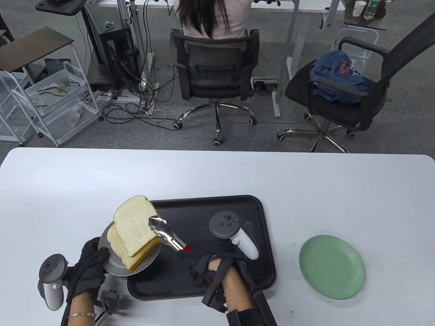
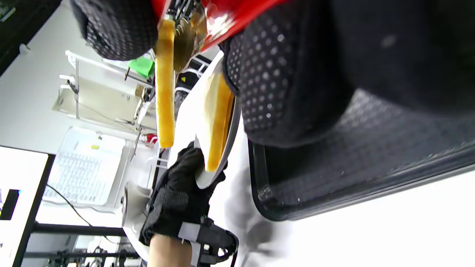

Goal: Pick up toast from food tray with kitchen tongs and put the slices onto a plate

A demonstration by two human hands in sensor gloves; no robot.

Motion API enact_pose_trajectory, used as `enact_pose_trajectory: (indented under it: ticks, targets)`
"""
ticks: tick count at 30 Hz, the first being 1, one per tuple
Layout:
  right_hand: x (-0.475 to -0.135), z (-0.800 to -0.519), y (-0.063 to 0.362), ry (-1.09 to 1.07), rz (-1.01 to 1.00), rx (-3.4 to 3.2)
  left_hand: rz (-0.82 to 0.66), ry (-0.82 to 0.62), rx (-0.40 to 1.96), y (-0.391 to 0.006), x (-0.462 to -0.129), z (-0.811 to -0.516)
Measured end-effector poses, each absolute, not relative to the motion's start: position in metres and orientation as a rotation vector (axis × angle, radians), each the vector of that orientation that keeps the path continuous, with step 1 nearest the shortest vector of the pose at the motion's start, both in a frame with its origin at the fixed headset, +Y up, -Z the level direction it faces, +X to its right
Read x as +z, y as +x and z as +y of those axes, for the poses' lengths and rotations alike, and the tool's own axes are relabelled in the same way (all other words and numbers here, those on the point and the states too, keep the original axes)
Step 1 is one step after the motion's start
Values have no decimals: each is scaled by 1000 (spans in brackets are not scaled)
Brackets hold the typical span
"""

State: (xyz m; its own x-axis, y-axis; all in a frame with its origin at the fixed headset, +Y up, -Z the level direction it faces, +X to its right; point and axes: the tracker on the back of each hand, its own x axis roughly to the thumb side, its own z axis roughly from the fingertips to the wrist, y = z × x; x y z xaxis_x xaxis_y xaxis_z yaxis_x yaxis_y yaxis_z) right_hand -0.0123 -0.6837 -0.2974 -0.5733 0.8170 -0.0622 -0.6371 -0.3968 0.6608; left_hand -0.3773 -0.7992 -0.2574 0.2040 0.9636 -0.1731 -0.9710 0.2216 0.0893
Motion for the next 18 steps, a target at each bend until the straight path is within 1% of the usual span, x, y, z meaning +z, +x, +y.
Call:
enact_pose_trajectory:
  ticks: [4,8,18]
  targets:
    - [-297,-700,-31,357,885,2050,205,-39,1355,-378,-257,-799]
    - [-297,-709,-38,359,941,2075,202,-41,1362,-378,-258,-799]
    - [-294,-708,-36,375,947,2086,201,-48,1363,-379,-258,-800]
